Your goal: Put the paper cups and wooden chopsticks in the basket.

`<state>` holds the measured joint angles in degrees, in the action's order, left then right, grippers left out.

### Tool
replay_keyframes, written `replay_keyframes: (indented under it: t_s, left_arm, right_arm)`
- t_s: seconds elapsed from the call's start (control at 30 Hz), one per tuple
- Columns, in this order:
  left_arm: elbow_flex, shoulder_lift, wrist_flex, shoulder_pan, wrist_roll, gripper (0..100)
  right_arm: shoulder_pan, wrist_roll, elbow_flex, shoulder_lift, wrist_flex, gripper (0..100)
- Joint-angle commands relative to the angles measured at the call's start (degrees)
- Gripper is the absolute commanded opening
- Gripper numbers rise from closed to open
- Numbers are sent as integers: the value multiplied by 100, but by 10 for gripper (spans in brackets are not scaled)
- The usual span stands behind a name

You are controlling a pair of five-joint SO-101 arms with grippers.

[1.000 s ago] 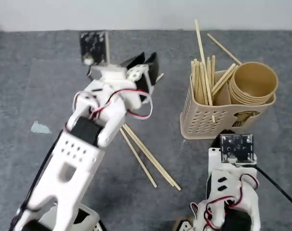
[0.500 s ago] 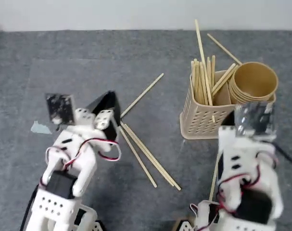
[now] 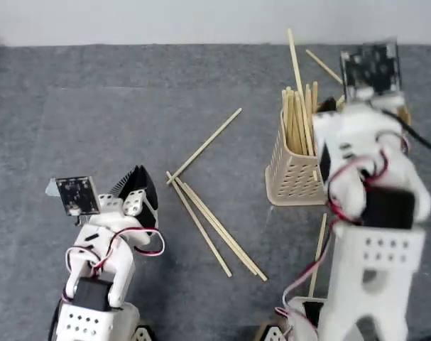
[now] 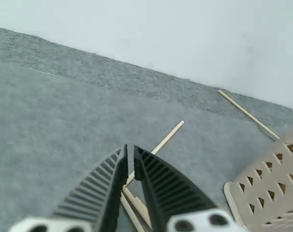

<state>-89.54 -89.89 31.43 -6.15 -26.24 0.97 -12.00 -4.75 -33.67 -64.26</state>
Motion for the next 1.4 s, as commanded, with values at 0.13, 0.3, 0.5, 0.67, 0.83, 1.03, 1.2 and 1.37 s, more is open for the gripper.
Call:
replay_keyframes:
  t_s: [0.13, 0.3, 0.5, 0.67, 0.83, 1.03, 1.2, 1.37]
  left_arm:
    - [-708, -1178, -132, 53, -26, 25]
    - [-690, -1433, 325, 9, -26, 26]
    - [-690, -1433, 352, 18, -26, 26]
    - [-690, -1433, 360, 18, -26, 26]
    - [-690, -1433, 448, 9, -26, 26]
    - [-690, -1433, 466, 9, -26, 26]
    - [-690, -1433, 466, 9, -26, 26]
    - [-690, -1433, 466, 9, -26, 26]
  right_arm:
    - [-505, 299, 1960, 1798, 13, 186]
    - [-708, 273, 2910, 2993, 31, 186]
    - [-664, 264, 3824, 4171, 31, 186]
    - [-549, 255, 4492, 4901, 22, 182]
    - [-497, 70, 4976, 5253, -31, 72]
    - [-462, -774, 4993, 5235, -418, 10]
    - [-374, -782, 5486, 4831, -1332, 10]
    - [-391, -782, 5829, 4286, -2193, 10]
